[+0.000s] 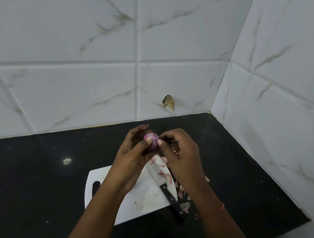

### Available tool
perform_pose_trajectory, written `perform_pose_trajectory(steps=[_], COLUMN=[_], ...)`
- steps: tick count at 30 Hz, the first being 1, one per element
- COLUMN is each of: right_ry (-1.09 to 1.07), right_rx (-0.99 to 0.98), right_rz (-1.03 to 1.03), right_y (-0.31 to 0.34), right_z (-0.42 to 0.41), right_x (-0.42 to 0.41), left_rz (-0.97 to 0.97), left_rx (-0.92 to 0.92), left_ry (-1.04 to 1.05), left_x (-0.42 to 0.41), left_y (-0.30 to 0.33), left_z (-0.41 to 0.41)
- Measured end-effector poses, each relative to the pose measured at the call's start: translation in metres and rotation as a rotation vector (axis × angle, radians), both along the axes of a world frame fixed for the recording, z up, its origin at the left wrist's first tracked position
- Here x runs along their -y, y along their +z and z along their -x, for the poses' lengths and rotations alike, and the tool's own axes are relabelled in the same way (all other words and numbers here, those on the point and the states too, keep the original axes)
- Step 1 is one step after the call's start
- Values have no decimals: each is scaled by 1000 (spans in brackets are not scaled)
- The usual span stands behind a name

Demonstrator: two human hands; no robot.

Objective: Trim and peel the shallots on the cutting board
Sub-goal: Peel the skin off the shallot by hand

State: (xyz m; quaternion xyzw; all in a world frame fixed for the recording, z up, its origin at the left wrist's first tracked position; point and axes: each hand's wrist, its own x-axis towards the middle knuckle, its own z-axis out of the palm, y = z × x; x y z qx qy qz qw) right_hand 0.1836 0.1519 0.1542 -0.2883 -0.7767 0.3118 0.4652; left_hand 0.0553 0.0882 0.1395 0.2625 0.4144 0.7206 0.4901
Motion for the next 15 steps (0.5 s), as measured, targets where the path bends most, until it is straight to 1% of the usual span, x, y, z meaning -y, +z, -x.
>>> perform_pose_trajectory(steps=[2, 3, 6, 7, 8, 9, 11, 12, 13, 15], right_ry=[9, 9, 22, 29, 20, -6, -56, -68, -74, -65], right_rx=[22, 13, -91, -122, -131, -120, -81, -58, -34, -4], right_rz=[-10, 30, 273, 313, 294, 231, 68, -11, -86, -180], right_y=[-1, -1, 1, 1, 1, 0, -2, -3, -4, -8], right_z=[2, 2, 2, 2, 1, 1, 1, 1, 0, -2], right_x=[0, 1, 3, 3, 4, 3, 3, 2, 0, -2], left_rz=[3, 3, -18, -12, 9, 43, 120, 140, 142, 101], left_rx=[13, 30, 92, 93, 67, 12, -135, -179, -187, -134], left_ry=[8, 11, 8, 3, -4, -17, -65, -84, -93, -98], left_x=[0, 0, -1, -1, -1, -1, -1, -1, -2, 0], left_y=[1, 2, 4, 4, 4, 3, 2, 1, 1, 2], left_z=[0, -1, -5, -6, -8, -9, -8, -7, -6, -2])
